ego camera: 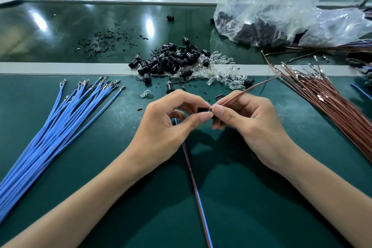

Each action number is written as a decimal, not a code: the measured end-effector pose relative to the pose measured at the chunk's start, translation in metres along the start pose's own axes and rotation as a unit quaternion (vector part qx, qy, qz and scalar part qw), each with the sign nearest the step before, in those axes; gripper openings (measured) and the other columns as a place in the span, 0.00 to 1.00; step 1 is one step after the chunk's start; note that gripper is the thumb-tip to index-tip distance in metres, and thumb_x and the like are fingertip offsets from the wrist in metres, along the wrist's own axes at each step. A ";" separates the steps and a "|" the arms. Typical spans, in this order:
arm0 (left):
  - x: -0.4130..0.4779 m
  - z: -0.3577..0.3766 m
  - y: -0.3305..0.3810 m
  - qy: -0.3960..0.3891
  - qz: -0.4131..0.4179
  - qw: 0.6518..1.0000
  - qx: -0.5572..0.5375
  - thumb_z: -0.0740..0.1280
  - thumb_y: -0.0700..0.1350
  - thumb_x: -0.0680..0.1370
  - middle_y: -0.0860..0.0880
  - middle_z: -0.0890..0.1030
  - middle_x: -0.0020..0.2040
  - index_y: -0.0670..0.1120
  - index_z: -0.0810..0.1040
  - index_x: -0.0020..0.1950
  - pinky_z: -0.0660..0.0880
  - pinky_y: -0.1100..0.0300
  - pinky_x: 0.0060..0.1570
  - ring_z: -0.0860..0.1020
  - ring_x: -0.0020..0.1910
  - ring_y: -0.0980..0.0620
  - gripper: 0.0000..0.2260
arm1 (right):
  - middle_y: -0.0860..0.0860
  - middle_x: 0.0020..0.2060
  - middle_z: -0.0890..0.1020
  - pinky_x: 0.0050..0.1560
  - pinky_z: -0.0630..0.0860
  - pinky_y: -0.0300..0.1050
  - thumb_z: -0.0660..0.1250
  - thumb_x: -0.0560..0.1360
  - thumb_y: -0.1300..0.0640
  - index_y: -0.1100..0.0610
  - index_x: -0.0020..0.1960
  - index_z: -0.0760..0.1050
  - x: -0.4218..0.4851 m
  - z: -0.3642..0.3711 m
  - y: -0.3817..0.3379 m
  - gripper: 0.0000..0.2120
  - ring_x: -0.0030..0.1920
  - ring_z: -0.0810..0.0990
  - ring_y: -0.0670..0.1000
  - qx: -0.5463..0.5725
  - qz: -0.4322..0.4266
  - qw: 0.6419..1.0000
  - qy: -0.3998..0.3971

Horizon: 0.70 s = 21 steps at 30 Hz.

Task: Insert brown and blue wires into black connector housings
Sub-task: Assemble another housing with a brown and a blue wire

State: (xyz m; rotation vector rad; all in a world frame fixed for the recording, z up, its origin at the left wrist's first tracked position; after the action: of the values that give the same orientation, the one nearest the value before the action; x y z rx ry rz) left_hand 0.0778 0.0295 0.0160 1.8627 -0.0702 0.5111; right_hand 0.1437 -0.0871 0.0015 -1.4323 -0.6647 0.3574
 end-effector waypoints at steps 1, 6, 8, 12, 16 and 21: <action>0.000 -0.001 -0.002 0.006 -0.008 1.000 -0.012 0.72 0.46 0.71 0.50 0.82 0.41 0.52 0.80 0.45 0.73 0.62 0.42 0.78 0.40 0.58 0.05 | 0.50 0.32 0.83 0.37 0.76 0.35 0.71 0.66 0.49 0.55 0.39 0.81 0.001 -0.003 0.000 0.09 0.33 0.81 0.45 0.010 -0.003 1.000 0.017; 0.001 -0.007 -0.010 0.044 -0.037 0.994 -0.092 0.72 0.43 0.69 0.54 0.83 0.40 0.48 0.79 0.45 0.75 0.67 0.45 0.80 0.40 0.57 0.06 | 0.49 0.33 0.83 0.37 0.75 0.36 0.72 0.65 0.49 0.51 0.39 0.82 0.002 -0.017 0.001 0.06 0.34 0.80 0.46 0.075 -0.011 0.994 0.077; 0.001 -0.008 -0.012 0.050 -0.043 0.992 -0.110 0.72 0.42 0.69 0.54 0.83 0.40 0.46 0.79 0.45 0.75 0.68 0.45 0.81 0.41 0.58 0.07 | 0.50 0.33 0.83 0.37 0.76 0.36 0.72 0.65 0.49 0.49 0.39 0.82 0.002 -0.018 0.000 0.05 0.34 0.81 0.47 0.078 -0.015 0.994 0.080; 0.000 -0.008 -0.013 0.051 -0.052 0.992 -0.107 0.72 0.43 0.68 0.53 0.84 0.39 0.46 0.79 0.44 0.77 0.65 0.45 0.82 0.41 0.54 0.07 | 0.52 0.34 0.84 0.37 0.76 0.37 0.71 0.66 0.52 0.49 0.39 0.81 0.000 -0.016 -0.003 0.02 0.34 0.82 0.49 0.081 -0.022 0.994 0.075; -0.001 -0.005 -0.012 0.034 -0.059 0.995 -0.074 0.72 0.46 0.67 0.52 0.84 0.39 0.48 0.80 0.44 0.77 0.64 0.45 0.82 0.40 0.53 0.07 | 0.51 0.33 0.84 0.37 0.76 0.35 0.72 0.67 0.53 0.52 0.38 0.81 -0.001 -0.010 -0.007 0.02 0.33 0.82 0.48 0.032 -0.042 0.997 0.056; -0.002 0.000 -0.007 0.014 -0.049 0.998 -0.048 0.73 0.46 0.66 0.51 0.85 0.42 0.50 0.81 0.44 0.77 0.67 0.46 0.82 0.40 0.58 0.08 | 0.47 0.31 0.82 0.37 0.74 0.32 0.72 0.66 0.55 0.51 0.38 0.82 -0.001 -0.010 -0.005 0.01 0.32 0.79 0.43 -0.010 -0.043 0.998 0.053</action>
State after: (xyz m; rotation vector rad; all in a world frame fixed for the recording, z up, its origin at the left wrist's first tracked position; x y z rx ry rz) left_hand 0.0784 0.0313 0.0094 1.7550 0.0153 0.4573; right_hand 0.1487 -0.0963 0.0065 -1.4257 -0.6420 0.2062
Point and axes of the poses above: each hand's wrist, its own x-axis towards the middle knuckle, its own z-axis out of the palm, y = z × x, the point moved 9 cm from there along x, towards the middle knuckle
